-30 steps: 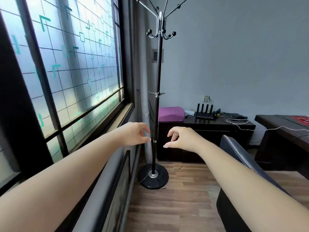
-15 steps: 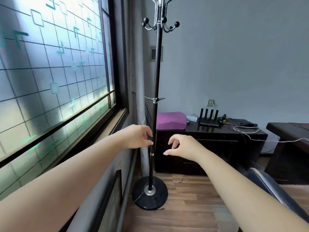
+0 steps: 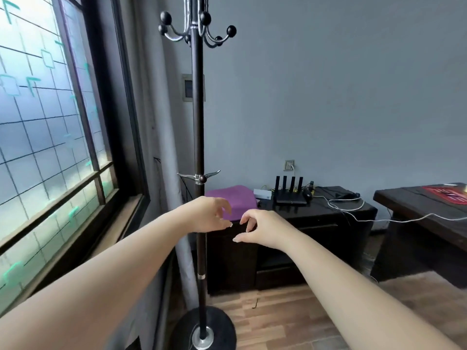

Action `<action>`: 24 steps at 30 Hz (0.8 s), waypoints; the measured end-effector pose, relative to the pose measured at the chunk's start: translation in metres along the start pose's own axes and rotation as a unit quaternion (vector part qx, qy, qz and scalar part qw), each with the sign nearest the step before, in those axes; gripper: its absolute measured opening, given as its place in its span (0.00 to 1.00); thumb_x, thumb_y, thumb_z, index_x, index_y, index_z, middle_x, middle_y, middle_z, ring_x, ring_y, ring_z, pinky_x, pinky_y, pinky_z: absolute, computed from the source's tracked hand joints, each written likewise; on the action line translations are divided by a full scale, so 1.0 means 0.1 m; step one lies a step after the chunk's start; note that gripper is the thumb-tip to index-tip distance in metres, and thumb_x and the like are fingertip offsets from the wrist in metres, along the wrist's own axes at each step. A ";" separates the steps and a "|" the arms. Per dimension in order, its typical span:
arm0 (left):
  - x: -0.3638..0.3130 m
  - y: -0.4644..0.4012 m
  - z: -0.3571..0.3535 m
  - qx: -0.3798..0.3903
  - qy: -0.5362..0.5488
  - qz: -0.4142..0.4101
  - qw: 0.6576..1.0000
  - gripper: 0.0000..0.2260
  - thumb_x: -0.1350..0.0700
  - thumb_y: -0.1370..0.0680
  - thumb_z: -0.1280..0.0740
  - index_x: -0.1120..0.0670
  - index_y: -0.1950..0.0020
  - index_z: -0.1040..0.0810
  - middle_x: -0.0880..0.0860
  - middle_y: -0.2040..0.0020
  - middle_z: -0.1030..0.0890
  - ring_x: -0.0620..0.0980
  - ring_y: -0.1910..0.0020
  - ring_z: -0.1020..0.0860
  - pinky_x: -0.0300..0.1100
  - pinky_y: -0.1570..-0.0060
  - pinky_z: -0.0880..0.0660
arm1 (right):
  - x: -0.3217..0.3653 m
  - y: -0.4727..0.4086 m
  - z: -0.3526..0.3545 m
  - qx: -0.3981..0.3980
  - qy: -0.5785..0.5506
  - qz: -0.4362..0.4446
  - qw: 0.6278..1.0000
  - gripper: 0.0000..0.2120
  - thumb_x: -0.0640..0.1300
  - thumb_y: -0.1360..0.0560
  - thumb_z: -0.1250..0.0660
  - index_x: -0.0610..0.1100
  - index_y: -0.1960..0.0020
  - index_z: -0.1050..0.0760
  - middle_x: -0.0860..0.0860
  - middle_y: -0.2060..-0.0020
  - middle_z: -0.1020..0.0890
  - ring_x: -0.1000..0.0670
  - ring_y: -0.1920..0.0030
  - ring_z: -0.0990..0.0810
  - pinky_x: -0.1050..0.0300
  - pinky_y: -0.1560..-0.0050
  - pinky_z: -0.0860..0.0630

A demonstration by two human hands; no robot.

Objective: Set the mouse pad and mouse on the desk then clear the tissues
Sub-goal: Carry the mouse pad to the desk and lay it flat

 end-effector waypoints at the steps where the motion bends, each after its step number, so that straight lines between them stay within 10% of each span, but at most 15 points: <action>1: 0.01 -0.14 -0.02 0.002 0.001 -0.008 1.000 0.17 0.50 0.25 0.35 0.51 0.38 0.27 0.50 0.45 0.20 0.50 0.45 0.23 0.40 0.43 0.28 | -0.07 -0.08 0.01 -0.001 -0.002 -0.004 1.000 0.22 0.56 0.33 0.28 0.48 0.43 0.27 0.54 0.54 0.22 0.53 0.55 0.25 0.61 0.62 0.31; 24: -1.25 -4.01 -0.57 0.052 0.020 -0.158 0.986 0.17 0.50 0.24 0.35 0.52 0.37 0.27 0.52 0.44 0.20 0.50 0.43 0.23 0.39 0.43 0.30 | -3.16 -1.75 1.62 -0.105 -0.014 -0.161 0.981 0.21 0.56 0.34 0.27 0.49 0.45 0.26 0.55 0.51 0.24 0.52 0.46 0.25 0.53 0.43 0.26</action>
Point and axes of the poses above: each hand's wrist, its own y-axis away from the middle knuckle, its own z-axis out of the back of the hand, x = y × z, the point moved 5 cm from there along -y, towards the middle knuckle
